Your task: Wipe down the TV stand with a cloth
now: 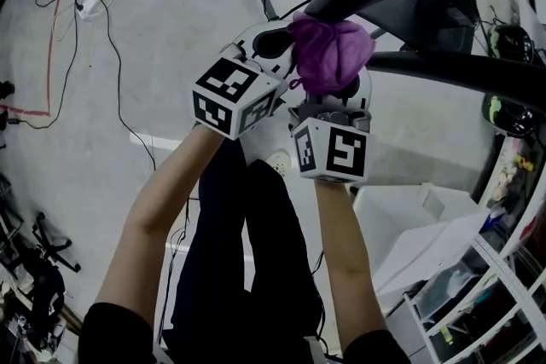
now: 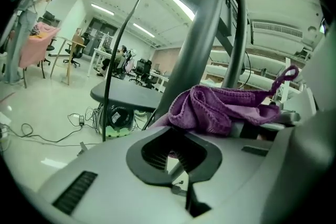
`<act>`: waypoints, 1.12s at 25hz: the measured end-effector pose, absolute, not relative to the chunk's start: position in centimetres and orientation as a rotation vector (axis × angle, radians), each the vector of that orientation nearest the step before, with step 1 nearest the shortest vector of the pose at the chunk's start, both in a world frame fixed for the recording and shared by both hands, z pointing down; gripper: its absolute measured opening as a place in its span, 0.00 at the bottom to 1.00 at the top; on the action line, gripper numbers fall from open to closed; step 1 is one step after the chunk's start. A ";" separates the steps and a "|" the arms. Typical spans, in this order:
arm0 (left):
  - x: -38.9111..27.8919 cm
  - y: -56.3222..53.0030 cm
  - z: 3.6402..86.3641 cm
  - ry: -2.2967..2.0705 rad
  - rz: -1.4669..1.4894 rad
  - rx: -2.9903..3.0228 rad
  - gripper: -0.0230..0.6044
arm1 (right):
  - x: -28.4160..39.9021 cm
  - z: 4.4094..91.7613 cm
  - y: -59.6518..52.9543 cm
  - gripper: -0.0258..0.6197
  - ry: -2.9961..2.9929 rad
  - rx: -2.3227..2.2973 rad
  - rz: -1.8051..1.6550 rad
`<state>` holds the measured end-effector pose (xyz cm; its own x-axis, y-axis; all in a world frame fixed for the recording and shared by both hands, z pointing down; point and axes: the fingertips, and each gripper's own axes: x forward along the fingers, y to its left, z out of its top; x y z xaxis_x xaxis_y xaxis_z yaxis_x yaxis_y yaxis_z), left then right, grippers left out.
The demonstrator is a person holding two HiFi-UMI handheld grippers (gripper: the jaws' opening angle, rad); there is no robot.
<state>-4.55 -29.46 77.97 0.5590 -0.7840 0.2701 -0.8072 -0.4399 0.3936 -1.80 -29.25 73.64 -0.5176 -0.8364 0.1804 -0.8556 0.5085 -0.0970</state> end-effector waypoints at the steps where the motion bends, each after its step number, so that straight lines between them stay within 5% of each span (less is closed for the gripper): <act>1: -4.6 -29.4 79.1 -1.275 0.070 2.308 0.05 | -1.9 74.8 -29.2 0.14 -2.625 1.479 0.271; 28: -3.6 -29.1 112.4 -1.139 0.191 2.139 0.05 | -1.1 108.1 -29.0 0.14 -2.401 1.515 0.445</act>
